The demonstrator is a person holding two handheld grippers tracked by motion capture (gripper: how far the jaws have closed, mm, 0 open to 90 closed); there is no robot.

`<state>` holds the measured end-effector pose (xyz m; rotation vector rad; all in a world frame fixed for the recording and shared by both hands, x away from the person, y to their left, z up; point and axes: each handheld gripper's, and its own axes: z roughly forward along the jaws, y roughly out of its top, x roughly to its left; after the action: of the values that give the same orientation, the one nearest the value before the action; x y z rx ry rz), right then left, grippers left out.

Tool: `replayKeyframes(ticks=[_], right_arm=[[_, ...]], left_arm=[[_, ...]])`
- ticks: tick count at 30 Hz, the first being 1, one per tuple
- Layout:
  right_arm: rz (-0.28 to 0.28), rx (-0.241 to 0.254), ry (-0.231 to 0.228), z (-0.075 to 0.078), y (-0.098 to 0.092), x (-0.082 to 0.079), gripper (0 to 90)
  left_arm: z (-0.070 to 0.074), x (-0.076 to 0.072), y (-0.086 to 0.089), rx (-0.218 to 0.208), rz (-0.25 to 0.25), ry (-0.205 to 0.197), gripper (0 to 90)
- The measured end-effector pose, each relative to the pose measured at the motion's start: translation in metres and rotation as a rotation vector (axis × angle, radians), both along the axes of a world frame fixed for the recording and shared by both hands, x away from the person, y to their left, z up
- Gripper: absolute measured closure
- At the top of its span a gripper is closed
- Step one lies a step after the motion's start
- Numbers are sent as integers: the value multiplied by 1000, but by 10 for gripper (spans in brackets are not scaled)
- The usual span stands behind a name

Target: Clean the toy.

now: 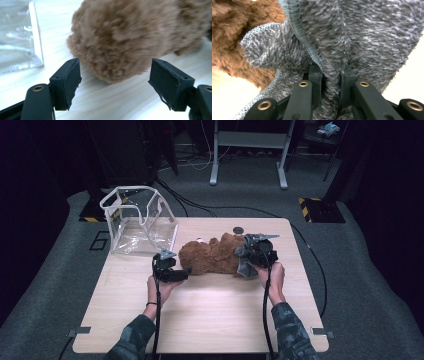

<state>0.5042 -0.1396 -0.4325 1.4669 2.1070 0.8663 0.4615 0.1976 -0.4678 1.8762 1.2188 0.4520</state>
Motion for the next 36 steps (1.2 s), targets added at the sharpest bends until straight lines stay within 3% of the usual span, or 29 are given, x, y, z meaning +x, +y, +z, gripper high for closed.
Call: replayKeyframes(ticks=[2,5,14,21,27,30,33,36], right_arm=[[0,0,-2,0,0,-2,764],[15,10,-20,5,-1,-11,764],[113,26,-100,25,13,-48,763],[241,29,-133,37,54,-71,763],[347,-6,-112,35,110,-54,760],[372,-60,-92,26,131,-35,760],[330,-95,-58,20,134,-22,761],[292,-92,-75,23,121,-20,761]], left_arm=[[-6,5,0,-53,-6,10,245],[-9,9,-3,-80,-17,9,311],[-8,8,-11,-75,6,-25,594],[-7,6,-18,-74,-17,-21,659],[-7,5,-22,-67,-29,-12,644],[-8,6,-21,-68,-35,-12,629],[-7,6,-19,-69,-33,-11,606],[-4,5,-17,-54,-26,-20,536]])
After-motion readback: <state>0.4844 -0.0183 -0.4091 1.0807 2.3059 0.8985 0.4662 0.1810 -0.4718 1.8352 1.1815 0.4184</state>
